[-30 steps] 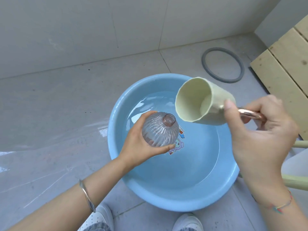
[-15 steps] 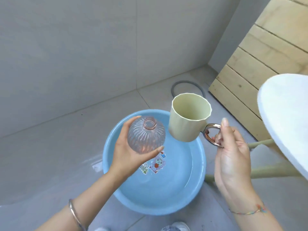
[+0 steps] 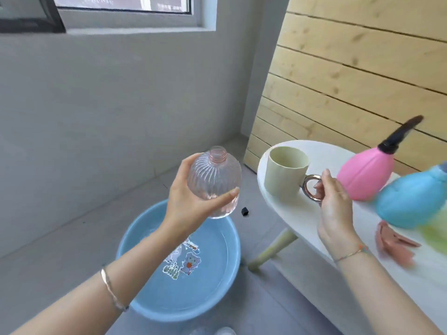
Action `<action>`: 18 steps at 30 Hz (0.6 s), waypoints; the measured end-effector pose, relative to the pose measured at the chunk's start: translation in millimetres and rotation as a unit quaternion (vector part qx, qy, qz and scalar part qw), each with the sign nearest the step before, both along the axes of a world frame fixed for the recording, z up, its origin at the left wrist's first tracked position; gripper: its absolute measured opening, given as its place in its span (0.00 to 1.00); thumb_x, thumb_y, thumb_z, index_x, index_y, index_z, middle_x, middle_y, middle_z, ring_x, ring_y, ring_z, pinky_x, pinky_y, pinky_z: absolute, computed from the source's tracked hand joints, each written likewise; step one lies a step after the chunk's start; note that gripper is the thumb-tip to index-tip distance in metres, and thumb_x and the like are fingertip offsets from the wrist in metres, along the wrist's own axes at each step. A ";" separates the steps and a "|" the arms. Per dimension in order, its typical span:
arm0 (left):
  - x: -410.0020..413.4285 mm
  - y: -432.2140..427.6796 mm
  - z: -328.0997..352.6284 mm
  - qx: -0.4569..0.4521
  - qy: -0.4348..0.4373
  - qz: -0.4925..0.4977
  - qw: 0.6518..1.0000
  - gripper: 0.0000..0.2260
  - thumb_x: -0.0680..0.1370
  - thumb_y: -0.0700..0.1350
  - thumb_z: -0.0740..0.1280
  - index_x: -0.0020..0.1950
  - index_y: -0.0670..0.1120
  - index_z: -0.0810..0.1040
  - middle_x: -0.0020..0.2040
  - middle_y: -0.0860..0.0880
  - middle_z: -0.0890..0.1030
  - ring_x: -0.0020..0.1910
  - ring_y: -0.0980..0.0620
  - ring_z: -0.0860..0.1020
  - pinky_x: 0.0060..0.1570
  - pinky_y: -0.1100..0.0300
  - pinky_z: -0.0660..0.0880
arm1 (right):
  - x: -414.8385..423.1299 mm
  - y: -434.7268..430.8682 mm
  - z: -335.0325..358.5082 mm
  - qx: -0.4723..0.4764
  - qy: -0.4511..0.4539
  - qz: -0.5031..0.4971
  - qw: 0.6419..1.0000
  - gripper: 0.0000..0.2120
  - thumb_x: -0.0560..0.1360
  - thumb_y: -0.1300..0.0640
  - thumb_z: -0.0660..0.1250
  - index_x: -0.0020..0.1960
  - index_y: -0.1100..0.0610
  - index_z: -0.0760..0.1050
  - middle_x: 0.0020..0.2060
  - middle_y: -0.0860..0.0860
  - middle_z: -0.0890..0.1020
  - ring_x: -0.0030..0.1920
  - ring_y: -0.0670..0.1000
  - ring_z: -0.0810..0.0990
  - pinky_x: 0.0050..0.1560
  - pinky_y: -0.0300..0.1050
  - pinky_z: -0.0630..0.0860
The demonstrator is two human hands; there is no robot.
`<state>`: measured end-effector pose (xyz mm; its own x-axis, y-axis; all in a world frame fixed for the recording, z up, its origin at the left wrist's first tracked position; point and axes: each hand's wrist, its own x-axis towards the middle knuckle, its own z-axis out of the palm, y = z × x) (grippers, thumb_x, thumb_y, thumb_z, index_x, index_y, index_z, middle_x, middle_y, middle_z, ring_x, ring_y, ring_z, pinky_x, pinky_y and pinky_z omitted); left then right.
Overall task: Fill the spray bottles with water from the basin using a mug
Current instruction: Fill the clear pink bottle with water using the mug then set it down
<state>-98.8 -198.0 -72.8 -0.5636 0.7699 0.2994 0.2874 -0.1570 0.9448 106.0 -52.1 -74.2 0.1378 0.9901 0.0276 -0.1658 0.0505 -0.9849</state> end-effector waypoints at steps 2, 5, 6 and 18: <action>17.9 7.5 11.6 0.008 0.001 -0.017 1.000 0.37 0.59 0.52 0.83 0.64 0.54 0.72 0.58 0.59 0.80 0.59 0.62 0.77 0.59 0.69 0.72 | 14.8 7.7 -7.4 -0.012 -0.010 -0.011 1.000 0.17 0.80 0.52 0.62 0.33 0.52 0.67 0.21 0.39 0.72 0.33 0.43 0.67 0.40 0.35 0.64; 44.7 15.3 22.2 0.016 0.002 -0.037 0.999 0.37 0.59 0.53 0.84 0.65 0.54 0.72 0.58 0.59 0.80 0.59 0.62 0.77 0.60 0.66 0.72 | 32.3 17.6 -16.5 -0.036 -0.011 -0.012 0.999 0.16 0.80 0.52 0.61 0.34 0.51 0.69 0.22 0.39 0.73 0.35 0.44 0.68 0.40 0.36 0.64; 54.0 17.6 24.1 0.015 0.007 -0.041 0.999 0.37 0.59 0.55 0.83 0.64 0.55 0.72 0.58 0.59 0.80 0.60 0.60 0.77 0.62 0.61 0.73 | 37.4 18.9 -17.1 -0.039 -0.015 -0.007 0.999 0.16 0.80 0.52 0.61 0.34 0.51 0.70 0.23 0.40 0.74 0.35 0.44 0.68 0.41 0.36 0.64; 127.2 35.7 27.0 0.011 0.000 -0.086 0.996 0.35 0.57 0.59 0.81 0.62 0.59 0.72 0.56 0.60 0.80 0.59 0.58 0.78 0.63 0.56 0.74 | 126.5 6.9 19.5 0.084 -0.291 0.073 0.950 0.04 0.75 0.56 0.70 0.47 0.57 0.77 0.42 0.47 0.80 0.45 0.48 0.76 0.39 0.27 0.69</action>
